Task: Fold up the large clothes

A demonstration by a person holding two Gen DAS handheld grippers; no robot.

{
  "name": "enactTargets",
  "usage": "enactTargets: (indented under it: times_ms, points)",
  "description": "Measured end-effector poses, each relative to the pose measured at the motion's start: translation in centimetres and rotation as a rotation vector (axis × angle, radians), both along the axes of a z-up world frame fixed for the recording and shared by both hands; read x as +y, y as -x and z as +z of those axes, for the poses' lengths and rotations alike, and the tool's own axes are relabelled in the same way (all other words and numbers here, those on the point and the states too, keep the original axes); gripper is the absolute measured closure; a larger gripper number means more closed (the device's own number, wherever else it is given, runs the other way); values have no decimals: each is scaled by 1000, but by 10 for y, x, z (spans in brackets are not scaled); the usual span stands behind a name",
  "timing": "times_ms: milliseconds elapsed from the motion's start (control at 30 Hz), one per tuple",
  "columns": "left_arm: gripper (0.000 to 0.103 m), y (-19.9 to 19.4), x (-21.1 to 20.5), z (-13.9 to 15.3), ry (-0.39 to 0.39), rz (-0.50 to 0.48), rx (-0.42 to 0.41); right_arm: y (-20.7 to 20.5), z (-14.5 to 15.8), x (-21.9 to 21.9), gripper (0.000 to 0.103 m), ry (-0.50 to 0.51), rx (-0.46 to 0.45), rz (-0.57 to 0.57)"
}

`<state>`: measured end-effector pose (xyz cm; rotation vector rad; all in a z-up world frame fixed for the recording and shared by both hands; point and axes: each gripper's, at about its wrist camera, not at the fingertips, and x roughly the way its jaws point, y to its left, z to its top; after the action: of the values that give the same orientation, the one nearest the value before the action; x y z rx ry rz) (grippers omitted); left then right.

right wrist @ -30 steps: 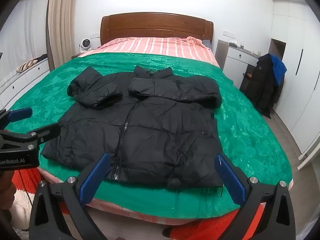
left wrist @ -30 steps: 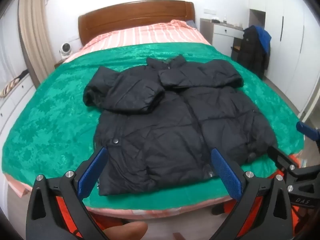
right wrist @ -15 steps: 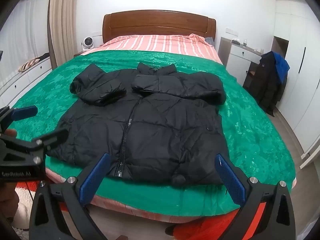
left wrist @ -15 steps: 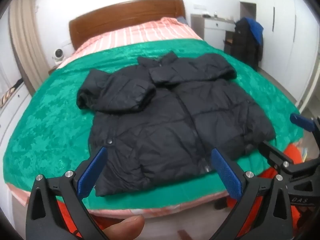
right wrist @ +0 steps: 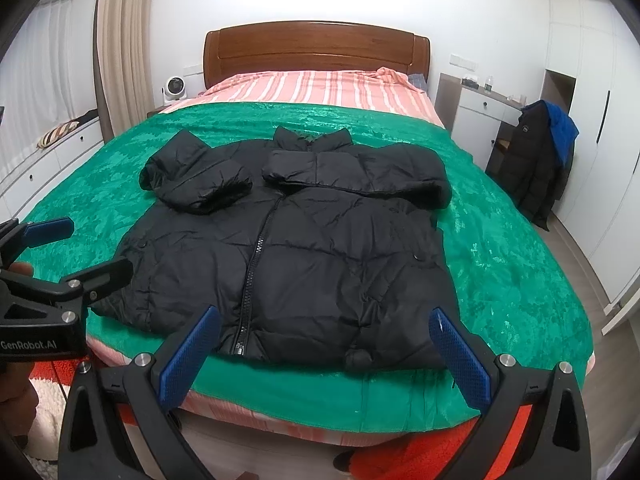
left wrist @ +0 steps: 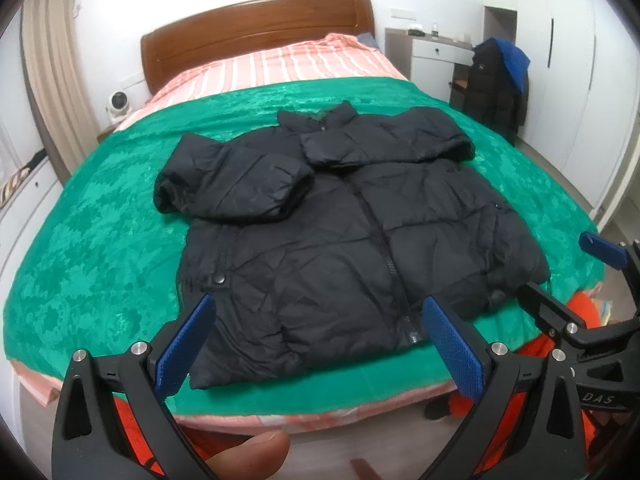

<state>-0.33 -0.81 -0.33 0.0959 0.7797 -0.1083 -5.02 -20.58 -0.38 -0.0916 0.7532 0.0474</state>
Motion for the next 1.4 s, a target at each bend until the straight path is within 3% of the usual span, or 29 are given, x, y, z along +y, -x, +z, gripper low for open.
enactTargets:
  times_ms: [767,1400]
  points:
    - [0,-5,7,-7,-13,41,18,-3,-4,-2,0,-17,10,-13]
    - [0,-4,12,-6,-11,59,8,0,7,-9,0,-50,-48,-36]
